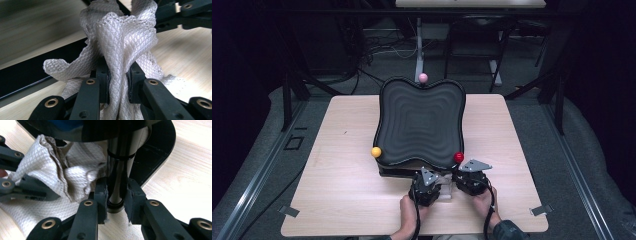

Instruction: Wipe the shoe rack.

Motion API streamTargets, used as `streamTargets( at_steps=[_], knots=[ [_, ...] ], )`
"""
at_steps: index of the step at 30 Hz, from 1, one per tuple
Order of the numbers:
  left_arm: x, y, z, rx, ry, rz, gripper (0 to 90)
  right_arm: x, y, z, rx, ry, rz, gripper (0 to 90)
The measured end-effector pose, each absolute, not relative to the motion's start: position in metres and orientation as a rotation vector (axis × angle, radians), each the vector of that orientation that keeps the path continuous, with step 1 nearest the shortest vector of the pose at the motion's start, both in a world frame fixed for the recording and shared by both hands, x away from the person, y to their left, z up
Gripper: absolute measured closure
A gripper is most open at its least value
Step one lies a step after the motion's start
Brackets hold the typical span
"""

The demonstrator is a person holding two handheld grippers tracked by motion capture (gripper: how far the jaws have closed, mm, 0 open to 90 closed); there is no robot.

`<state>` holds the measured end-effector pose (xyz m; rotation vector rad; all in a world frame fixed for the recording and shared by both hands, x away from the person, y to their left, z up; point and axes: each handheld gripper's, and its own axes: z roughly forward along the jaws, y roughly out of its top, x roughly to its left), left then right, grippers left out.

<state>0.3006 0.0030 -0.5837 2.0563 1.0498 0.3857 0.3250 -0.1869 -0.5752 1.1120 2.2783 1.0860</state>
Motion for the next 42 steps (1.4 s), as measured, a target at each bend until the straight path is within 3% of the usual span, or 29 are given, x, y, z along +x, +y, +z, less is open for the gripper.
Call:
streamTargets(
  at_steps=[13, 42],
  knots=[
    [0.305, 0.02, -0.583, 2.036, 1.093, 0.381, 75.9, 0.325, -0.186, -0.576, 1.112, 2.269, 1.096, 73.8],
    [0.307, 0.1, -0.581, 2.019, 1.239, 0.467, 76.2, 0.325, -0.186, -0.576, 1.116, 2.269, 1.094, 73.8]
  ],
)
